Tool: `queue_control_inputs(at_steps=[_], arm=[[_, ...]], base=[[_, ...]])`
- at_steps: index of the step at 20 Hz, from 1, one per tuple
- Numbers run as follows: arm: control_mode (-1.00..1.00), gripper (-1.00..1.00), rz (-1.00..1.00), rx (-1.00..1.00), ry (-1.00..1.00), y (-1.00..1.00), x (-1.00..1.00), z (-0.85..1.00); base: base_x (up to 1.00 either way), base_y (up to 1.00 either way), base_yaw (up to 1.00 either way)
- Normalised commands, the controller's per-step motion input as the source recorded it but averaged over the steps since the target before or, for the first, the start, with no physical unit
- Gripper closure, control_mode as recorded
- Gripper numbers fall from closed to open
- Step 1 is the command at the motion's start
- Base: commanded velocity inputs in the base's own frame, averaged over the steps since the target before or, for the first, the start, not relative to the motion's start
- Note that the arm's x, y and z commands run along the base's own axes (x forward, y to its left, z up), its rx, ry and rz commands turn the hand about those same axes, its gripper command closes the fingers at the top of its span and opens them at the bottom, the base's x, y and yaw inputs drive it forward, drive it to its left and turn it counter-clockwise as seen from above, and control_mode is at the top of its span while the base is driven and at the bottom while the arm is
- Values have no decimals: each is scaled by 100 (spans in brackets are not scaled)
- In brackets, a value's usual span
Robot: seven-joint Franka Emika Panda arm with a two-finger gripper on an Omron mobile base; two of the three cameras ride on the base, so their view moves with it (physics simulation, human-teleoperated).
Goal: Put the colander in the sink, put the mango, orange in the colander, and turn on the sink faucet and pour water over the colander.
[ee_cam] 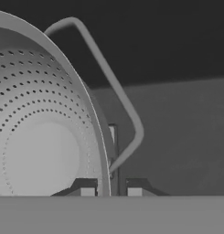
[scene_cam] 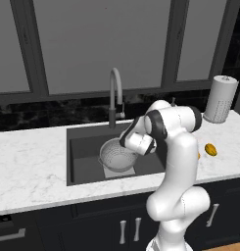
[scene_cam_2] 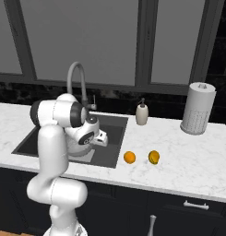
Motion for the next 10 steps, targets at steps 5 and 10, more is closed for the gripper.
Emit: queue_control_inputs(at_steps=[5, 10], arm=[[-100, 100, 0, 0, 0, 3, 1, -36], [-100, 100, 0, 0, 0, 7, 3, -35]], base=[[0, 0, 0], [0, 0, 0]])
